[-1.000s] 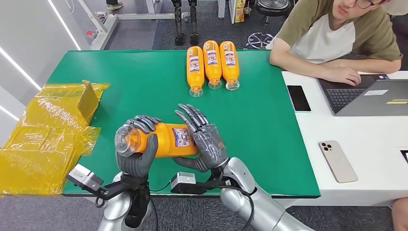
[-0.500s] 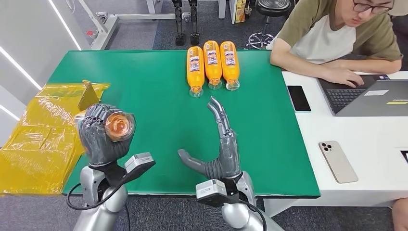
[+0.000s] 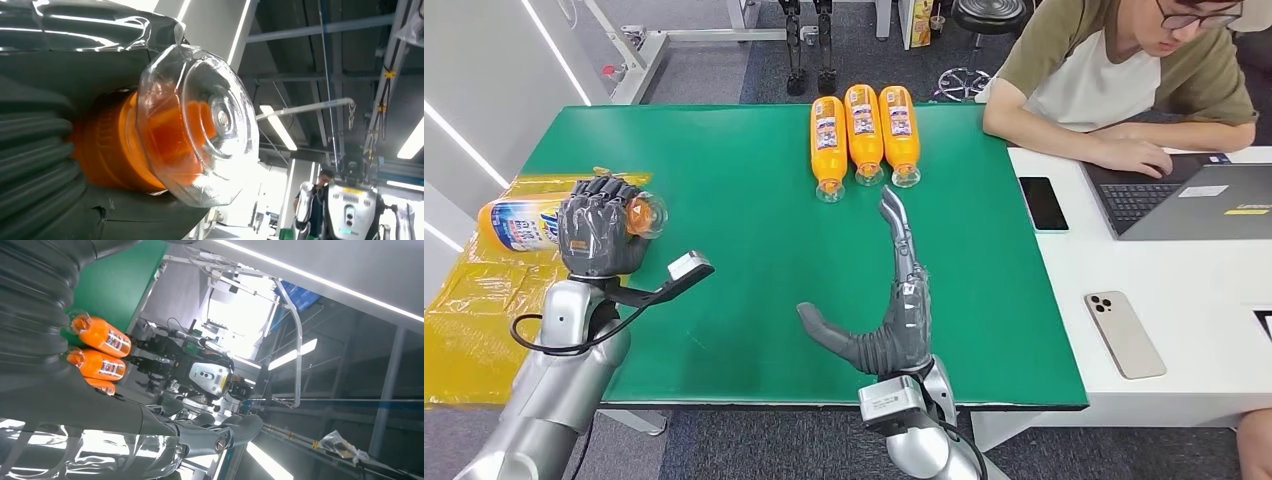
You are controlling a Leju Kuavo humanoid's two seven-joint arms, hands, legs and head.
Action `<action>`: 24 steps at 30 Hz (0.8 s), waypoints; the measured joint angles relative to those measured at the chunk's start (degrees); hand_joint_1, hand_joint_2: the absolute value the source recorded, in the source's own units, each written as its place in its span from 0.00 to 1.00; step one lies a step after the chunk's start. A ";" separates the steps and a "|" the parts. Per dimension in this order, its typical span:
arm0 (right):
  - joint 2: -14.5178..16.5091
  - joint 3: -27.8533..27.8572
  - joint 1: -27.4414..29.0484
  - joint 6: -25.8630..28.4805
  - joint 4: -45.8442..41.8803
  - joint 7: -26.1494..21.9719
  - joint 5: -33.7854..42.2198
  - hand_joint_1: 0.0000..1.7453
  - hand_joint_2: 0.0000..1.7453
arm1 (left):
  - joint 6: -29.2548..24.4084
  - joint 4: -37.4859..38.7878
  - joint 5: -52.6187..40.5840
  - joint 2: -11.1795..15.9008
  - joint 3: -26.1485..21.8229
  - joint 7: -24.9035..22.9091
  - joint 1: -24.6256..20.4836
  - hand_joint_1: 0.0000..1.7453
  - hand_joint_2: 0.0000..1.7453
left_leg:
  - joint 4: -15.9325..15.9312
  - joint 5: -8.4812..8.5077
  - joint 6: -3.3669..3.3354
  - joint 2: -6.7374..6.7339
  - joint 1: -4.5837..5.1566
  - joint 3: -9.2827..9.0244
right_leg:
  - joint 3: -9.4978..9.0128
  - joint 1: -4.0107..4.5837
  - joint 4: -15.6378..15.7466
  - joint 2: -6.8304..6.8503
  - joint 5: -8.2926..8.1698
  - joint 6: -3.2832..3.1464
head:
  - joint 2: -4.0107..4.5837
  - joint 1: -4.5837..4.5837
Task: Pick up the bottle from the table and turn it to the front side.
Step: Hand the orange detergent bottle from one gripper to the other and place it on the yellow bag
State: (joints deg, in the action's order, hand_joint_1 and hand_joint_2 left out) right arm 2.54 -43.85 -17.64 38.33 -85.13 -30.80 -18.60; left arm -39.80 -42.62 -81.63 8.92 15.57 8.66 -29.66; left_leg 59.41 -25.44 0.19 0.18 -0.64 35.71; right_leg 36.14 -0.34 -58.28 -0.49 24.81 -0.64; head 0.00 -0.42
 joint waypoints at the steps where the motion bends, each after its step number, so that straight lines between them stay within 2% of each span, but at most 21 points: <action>1: 0.05 0.01 0.01 0.00 -0.09 -0.18 0.09 0.00 1.00 | 0.19 1.29 -0.58 0.23 0.03 -0.39 -0.64 1.00 1.00 | 0.00 0.00 0.00 0.00 0.00 0.01 | 0.01 0.00 0.00 0.00 0.00 0.00 | 0.00 0.00; 4: 0.32 0.11 0.10 0.01 -0.44 -0.94 0.26 0.00 1.00 | 2.73 6.90 -3.20 1.23 0.52 -1.22 -3.93 1.00 1.00 | 0.00 0.00 0.00 -0.01 0.00 0.03 | 0.04 0.00 0.00 -0.01 0.00 0.00 | 0.00 -0.01; 7: 0.43 0.27 0.62 0.01 -0.84 -1.42 0.64 0.00 1.00 | 7.74 12.59 -4.92 3.20 1.73 0.95 -7.04 1.00 1.00 | -0.01 0.00 0.00 -0.13 0.00 0.01 | 0.05 -0.01 -0.01 -0.09 -0.02 -0.02 | 0.00 -0.01; 10: 0.44 0.46 1.48 0.01 -1.07 -1.83 0.85 0.00 1.00 | 14.23 16.66 -4.68 5.33 3.11 3.79 -7.89 1.00 1.00 | -0.02 -0.01 0.01 -0.24 -0.01 -0.01 | 0.09 -0.01 -0.01 -0.22 -0.02 -0.03 | 0.00 0.00; 13: 0.49 0.49 1.88 0.01 -1.10 -1.64 0.20 0.00 1.00 | 19.26 19.93 -4.91 6.47 4.30 3.35 -7.74 1.00 1.00 | -0.02 -0.01 0.02 -0.25 -0.02 0.05 | 0.16 0.00 -0.01 -0.25 -0.02 -0.03 | 0.00 0.00; 18: 0.94 0.69 2.20 0.01 -1.20 -0.19 -1.60 0.00 1.00 | 21.70 23.37 -6.03 6.96 5.55 2.83 -6.59 1.00 1.00 | -0.03 -0.03 0.04 -0.23 0.00 0.09 | 0.18 0.00 0.00 -0.23 -0.01 -0.03 | 0.00 -0.01; 24: 1.02 0.91 3.09 0.01 -1.23 0.22 -2.17 0.00 1.00 | 21.79 24.80 -7.78 5.69 6.96 3.24 -3.80 0.99 1.00 | -0.02 -0.04 0.04 -0.19 0.01 0.11 | 0.17 -0.01 0.03 -0.18 0.00 -0.02 | 0.00 -0.02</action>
State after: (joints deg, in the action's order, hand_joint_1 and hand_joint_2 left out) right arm 3.56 -42.94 -14.55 38.34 -86.36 -30.58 -20.76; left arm -18.00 -17.82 -89.41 14.61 22.53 11.90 -33.46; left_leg 59.38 -25.48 0.23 -0.02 -0.63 35.82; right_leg 36.32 -0.34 -58.25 -0.67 24.81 -0.66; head 0.00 -0.43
